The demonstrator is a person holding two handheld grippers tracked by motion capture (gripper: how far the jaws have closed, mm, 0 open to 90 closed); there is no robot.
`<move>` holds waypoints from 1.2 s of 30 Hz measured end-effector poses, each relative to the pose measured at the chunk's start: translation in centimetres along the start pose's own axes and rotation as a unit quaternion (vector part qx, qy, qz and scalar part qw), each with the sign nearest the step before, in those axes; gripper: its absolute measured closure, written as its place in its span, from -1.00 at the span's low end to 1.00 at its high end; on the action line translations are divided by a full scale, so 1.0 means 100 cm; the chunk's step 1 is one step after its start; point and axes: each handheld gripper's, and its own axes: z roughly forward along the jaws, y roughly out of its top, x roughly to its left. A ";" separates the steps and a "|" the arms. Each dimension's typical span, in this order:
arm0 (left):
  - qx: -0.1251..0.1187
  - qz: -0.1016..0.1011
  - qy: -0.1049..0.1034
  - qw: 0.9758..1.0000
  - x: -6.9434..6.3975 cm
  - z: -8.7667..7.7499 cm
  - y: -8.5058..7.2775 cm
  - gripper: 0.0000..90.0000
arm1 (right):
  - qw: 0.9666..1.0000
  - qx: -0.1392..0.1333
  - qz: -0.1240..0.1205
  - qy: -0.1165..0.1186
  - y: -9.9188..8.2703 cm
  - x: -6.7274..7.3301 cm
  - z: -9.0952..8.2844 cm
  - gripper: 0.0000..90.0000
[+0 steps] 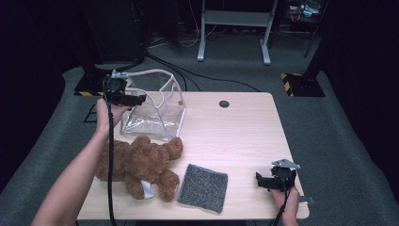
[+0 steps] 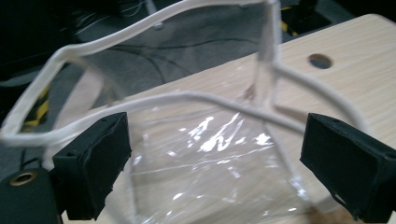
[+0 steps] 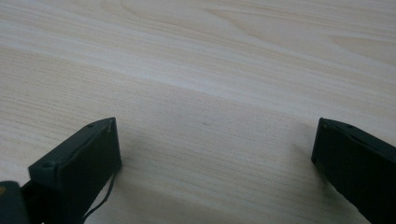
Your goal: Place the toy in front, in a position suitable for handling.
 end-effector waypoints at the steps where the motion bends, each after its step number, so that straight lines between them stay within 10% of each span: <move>1: -0.003 0.005 -0.004 1.000 -0.006 0.002 0.002 -0.82 | 1.000 0.000 0.000 -0.001 0.000 0.000 0.000 -0.99; 4: 0.011 0.044 -0.027 0.999 -0.030 0.011 0.011 -0.79 | 1.000 0.000 0.000 0.000 0.000 0.000 0.000 -0.99; 12: 0.036 0.068 -0.033 0.996 -0.057 0.041 0.019 -0.66 | 1.000 0.000 0.000 0.000 0.000 0.000 0.000 -0.99; 19: 0.070 0.062 -0.029 0.995 -0.058 0.060 0.016 -0.33 | 1.000 0.000 0.000 0.000 0.000 0.000 0.000 -0.99; 25: 0.100 0.064 -0.018 0.993 -0.060 0.072 0.012 0.55 | 1.000 0.000 0.000 0.000 0.000 0.000 0.000 -0.99; 36: 0.105 0.045 0.012 0.993 -0.047 0.076 0.009 0.75 | 1.000 0.000 0.000 0.000 0.000 0.000 0.000 -0.99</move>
